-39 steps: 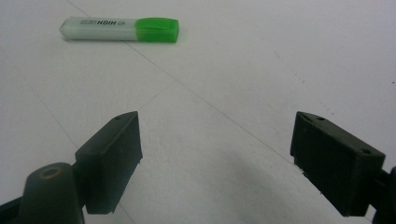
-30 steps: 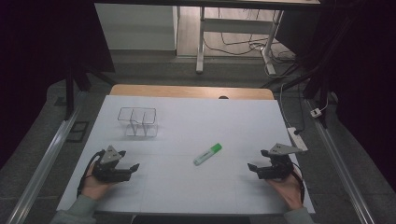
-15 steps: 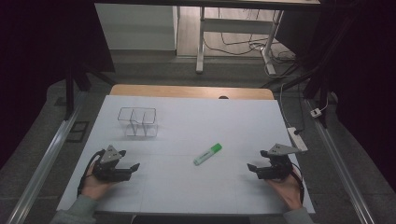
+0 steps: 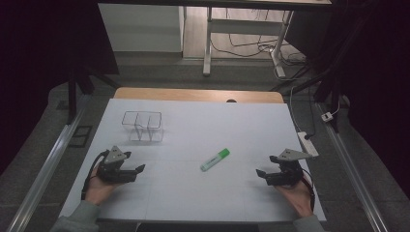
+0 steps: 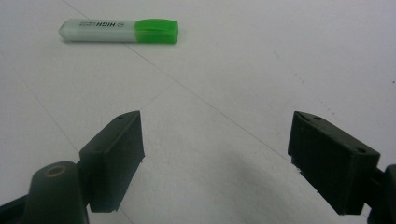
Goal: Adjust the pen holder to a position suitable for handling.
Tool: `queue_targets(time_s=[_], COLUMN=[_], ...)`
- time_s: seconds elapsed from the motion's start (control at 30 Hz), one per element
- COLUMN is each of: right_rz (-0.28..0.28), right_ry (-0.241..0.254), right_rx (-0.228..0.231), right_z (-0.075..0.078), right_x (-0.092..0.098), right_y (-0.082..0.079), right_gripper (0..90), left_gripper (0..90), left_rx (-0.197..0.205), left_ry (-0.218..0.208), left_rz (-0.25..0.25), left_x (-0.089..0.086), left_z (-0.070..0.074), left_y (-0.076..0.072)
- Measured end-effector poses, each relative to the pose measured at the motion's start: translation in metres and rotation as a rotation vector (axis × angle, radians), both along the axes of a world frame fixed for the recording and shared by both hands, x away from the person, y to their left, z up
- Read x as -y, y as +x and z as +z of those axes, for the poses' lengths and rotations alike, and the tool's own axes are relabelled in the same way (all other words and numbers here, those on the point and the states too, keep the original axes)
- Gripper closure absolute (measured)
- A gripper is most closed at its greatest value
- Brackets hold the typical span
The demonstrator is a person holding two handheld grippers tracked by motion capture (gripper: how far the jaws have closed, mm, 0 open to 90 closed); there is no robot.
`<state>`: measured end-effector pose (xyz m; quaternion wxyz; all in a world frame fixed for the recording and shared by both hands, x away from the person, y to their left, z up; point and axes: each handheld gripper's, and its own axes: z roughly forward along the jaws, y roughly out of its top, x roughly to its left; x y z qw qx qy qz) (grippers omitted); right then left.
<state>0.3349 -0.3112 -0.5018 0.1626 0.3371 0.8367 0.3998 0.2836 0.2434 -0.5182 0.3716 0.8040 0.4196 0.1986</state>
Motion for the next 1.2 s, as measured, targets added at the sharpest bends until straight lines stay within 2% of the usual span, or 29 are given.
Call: queue_targets(time_s=[0.47, 0.97, 1.2], right_rz=[-0.007, -0.013, -0.018], right_ry=[0.009, 0.006, -0.003], right_rx=[-0.003, -0.006, -0.005], right_z=[0.0, -0.001, -0.001], right_x=[0.0, 0.0, 0.0], right_y=[0.0, 0.001, 0.0], right_gripper=[18.3, 18.6, 18.8], left_gripper=[26.1, 28.6, 29.1], left_rx=[-0.008, -0.028, -0.024], left_ry=[0.0, -0.023, -0.029], left_rz=[0.025, 0.079, 0.118], left_x=[-0.002, -0.019, -0.031], left_z=[0.004, 0.006, 0.008], left_y=[0.021, 0.042, 0.05])
